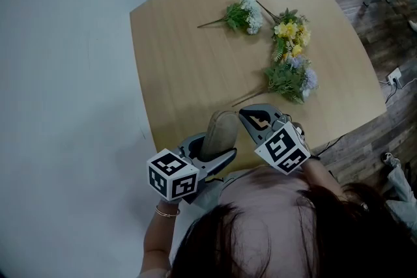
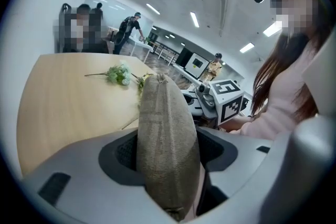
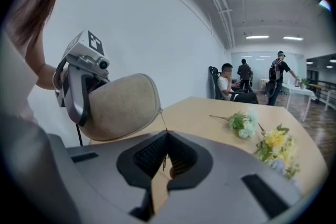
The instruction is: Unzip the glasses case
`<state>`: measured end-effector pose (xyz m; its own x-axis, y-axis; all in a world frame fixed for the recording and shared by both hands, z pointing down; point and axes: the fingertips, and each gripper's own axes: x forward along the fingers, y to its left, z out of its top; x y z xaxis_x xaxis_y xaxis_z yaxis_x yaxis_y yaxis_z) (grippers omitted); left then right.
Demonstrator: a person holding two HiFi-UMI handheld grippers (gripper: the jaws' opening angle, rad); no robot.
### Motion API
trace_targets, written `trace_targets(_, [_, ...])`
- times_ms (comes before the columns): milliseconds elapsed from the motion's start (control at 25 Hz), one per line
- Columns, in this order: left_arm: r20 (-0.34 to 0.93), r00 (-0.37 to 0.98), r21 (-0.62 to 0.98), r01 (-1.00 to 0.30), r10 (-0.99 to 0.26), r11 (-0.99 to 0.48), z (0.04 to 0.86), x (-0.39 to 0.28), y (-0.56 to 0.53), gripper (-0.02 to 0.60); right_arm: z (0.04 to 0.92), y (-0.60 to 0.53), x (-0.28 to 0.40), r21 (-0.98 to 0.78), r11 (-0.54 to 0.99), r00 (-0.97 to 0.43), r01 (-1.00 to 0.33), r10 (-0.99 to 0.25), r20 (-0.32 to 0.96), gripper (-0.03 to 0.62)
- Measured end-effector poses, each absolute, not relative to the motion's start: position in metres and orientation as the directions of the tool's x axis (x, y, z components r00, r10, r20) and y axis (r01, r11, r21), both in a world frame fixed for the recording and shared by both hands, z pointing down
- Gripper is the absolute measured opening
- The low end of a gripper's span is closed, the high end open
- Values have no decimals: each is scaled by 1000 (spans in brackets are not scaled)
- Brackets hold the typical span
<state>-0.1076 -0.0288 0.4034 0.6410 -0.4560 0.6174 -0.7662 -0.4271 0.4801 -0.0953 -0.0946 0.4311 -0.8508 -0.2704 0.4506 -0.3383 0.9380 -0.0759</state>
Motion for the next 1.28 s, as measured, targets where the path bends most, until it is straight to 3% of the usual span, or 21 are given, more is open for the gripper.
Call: trace_targets(1280, [407, 717, 695, -645, -566, -318, 398, -140, -4, 282, 435, -52, -114, -31, 924, -809, -382, -318, 495, 14])
